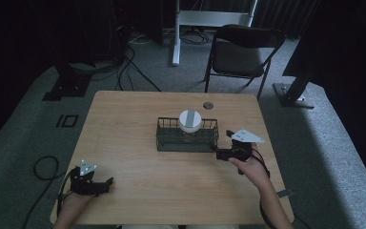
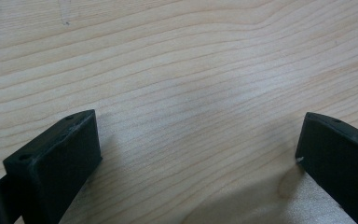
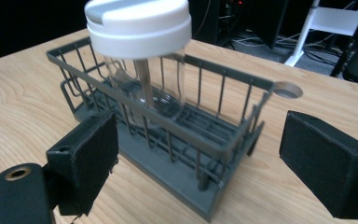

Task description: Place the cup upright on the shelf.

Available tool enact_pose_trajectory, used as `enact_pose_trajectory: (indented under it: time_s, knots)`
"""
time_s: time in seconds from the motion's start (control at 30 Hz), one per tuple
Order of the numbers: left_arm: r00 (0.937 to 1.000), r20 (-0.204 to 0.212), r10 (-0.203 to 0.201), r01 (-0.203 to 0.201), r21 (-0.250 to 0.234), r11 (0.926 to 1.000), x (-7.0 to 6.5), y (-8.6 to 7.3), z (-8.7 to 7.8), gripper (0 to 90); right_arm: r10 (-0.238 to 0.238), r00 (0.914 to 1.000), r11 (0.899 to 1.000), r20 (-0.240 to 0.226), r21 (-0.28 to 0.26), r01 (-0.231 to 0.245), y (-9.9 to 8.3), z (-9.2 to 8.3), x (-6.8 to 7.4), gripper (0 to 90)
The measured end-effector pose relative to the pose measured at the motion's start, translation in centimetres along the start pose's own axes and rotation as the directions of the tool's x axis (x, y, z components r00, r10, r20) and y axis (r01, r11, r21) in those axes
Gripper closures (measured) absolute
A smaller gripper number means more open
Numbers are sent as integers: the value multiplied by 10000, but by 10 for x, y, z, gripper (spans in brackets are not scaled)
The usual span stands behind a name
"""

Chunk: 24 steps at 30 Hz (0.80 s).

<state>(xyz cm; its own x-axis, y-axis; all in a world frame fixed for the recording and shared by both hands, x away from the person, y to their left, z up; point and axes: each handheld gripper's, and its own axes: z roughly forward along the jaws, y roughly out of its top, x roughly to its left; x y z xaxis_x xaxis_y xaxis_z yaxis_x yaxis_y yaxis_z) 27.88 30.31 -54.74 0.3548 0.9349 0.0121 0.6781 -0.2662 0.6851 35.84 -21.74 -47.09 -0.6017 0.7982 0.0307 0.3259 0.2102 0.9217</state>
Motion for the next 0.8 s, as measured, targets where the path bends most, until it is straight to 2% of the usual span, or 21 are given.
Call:
enact_pose_trajectory:
  time_s: [0.53, 0.8]
  knots:
    - [10000, 1, 3, -3, -1, 10000, 0, 0, 0, 2, 494, 9974, 9986, 527, 187, -504, -35, -17, -16, 117]
    - [10000, 2, 1, -1, 0, 10000, 0, 0, 0, 2, 531, 9956, 9979, 770, 342, -559, -48, -23, -21, 116]
